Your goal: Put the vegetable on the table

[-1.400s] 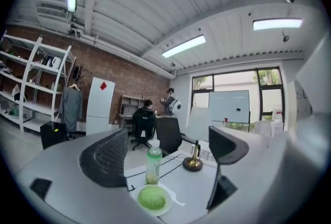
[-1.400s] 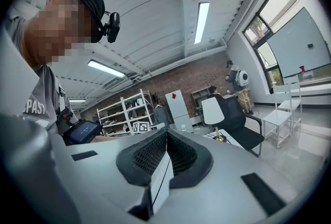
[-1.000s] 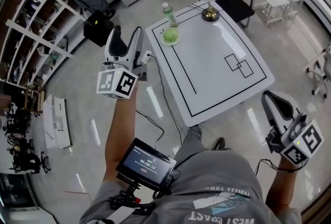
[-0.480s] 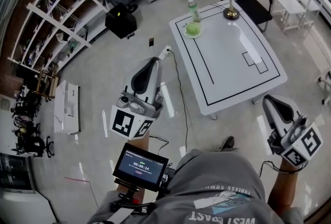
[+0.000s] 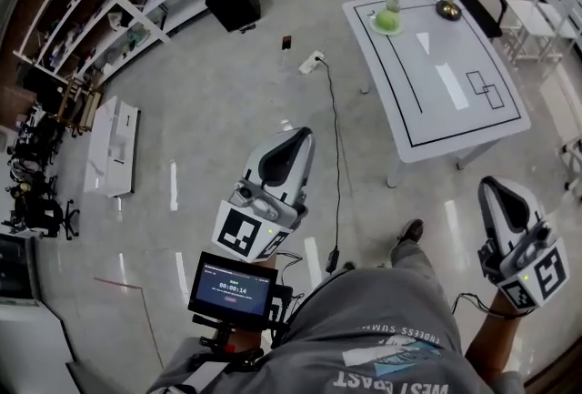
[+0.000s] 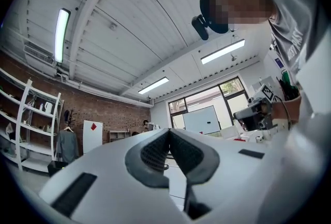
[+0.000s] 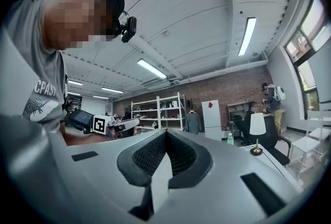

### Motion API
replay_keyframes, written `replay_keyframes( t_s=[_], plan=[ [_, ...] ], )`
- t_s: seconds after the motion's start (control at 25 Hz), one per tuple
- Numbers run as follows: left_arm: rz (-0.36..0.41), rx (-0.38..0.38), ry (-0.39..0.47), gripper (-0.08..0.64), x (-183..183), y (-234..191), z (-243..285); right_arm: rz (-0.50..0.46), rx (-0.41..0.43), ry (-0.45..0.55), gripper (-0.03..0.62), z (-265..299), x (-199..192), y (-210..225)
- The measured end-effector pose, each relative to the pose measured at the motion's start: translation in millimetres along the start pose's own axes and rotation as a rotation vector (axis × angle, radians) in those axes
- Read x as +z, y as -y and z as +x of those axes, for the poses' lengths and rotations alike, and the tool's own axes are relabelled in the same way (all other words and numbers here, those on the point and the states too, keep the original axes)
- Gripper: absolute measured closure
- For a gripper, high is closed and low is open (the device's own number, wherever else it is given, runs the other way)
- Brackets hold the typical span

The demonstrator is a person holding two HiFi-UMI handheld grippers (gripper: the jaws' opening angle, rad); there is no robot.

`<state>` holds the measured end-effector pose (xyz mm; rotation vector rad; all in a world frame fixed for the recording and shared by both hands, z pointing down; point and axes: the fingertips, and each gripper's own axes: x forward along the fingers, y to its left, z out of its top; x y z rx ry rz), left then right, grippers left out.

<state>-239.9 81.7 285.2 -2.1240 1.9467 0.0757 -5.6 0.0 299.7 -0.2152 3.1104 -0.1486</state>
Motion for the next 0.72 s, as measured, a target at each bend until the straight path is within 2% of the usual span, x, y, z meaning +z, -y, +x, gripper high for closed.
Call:
replay_keyframes(
  t_s=[0.24,0.72],
  plan=[
    [-0.035,0.036,0.03,0.554,12,-26,-94,-0.021,0.029,-0.019,0.586,19,-10,-100],
    [-0.011,0.0,0.082,0.554,53,17,-138,-0.067,0.012,-0.032,0.586,-28,4,-161]
  ],
)
